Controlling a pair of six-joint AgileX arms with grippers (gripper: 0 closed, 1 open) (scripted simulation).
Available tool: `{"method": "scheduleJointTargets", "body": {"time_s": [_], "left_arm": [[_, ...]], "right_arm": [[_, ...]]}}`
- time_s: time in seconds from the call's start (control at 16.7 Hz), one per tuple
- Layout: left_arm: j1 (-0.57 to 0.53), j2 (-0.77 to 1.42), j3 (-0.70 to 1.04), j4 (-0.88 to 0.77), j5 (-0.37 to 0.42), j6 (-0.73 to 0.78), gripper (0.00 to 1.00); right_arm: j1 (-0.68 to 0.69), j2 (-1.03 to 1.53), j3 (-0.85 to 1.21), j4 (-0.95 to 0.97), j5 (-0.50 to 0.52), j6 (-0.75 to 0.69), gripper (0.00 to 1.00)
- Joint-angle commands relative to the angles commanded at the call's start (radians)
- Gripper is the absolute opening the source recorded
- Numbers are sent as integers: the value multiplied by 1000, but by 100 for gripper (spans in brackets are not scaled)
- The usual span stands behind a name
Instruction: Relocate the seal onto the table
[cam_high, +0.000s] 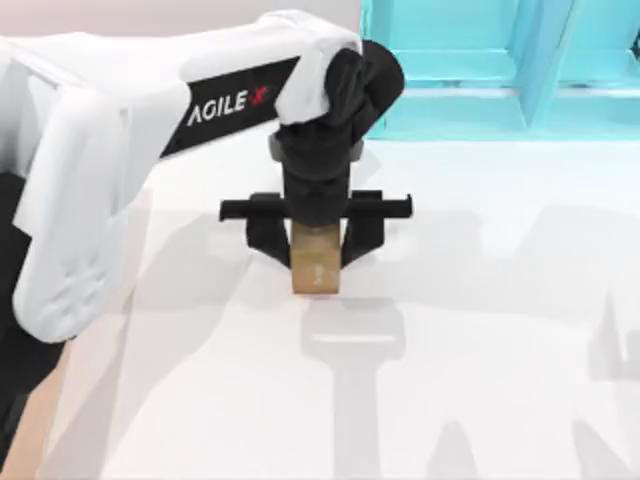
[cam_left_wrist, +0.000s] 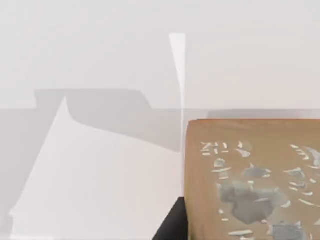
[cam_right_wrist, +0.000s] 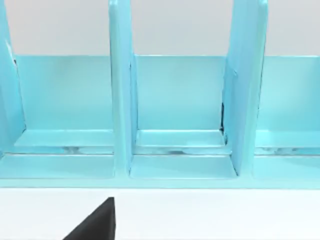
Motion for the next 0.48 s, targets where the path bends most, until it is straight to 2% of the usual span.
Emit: {"method": "scheduleJointTargets", "body": {"time_s": [0.42,0.48], "left_arm": [[0,0,0,0,0,0,98],[0,0,0,0,0,0,100]], "right_arm": [[0,0,0,0,0,0,100],[0,0,0,0,0,0,100]]}}
